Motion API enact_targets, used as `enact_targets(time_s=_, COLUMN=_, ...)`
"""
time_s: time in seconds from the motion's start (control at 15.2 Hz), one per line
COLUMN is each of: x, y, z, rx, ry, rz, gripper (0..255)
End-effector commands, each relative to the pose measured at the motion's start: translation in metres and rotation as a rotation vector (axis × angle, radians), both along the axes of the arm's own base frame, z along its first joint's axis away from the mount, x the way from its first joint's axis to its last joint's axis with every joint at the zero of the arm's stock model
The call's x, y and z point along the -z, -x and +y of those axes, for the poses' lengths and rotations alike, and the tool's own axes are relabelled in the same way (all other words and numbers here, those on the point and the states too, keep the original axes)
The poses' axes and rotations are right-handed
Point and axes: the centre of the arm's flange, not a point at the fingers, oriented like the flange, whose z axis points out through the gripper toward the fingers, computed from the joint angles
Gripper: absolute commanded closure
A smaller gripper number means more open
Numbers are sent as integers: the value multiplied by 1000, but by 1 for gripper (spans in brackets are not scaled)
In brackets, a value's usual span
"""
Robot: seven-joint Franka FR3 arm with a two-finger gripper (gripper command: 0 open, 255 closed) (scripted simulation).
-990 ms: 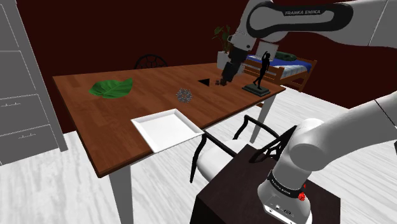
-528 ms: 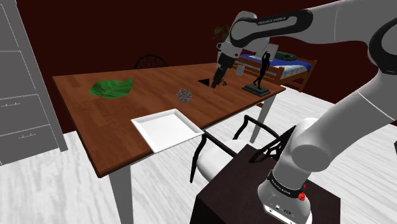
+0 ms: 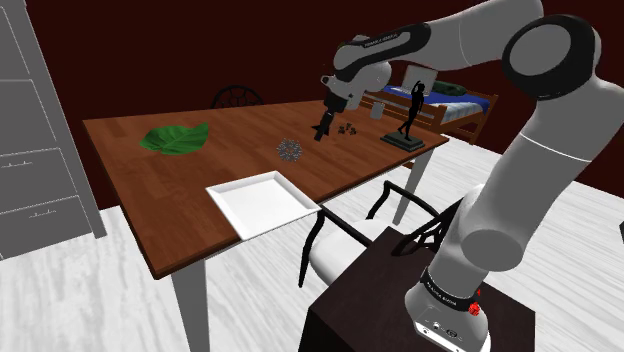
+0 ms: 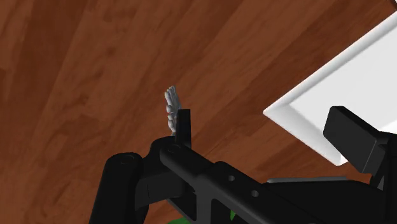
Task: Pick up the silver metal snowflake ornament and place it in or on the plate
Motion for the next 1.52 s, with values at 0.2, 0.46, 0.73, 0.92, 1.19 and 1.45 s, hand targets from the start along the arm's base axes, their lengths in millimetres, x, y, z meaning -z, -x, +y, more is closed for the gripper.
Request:
enact_targets(time_s=0.2, x=30, y=-59, z=-7, rx=-114, ry=-14, rz=-46, gripper=0)
enact_targets(time_s=0.46, x=49, y=-107, z=-9, rx=-202, ry=-26, rz=-82, gripper=0)
enact_targets(time_s=0.73, x=69, y=-112, z=-3, rx=-202, ry=-26, rz=-82, gripper=0)
enact_targets(time_s=0.92, x=84, y=-116, z=1, rx=-202, ry=-26, rz=-82, gripper=0)
enact_targets(time_s=1.19, x=87, y=-117, z=2, rx=-202, ry=-26, rz=-82, gripper=0)
enact_targets(time_s=1.45, x=87, y=-117, z=2, rx=-202, ry=-26, rz=-82, gripper=0)
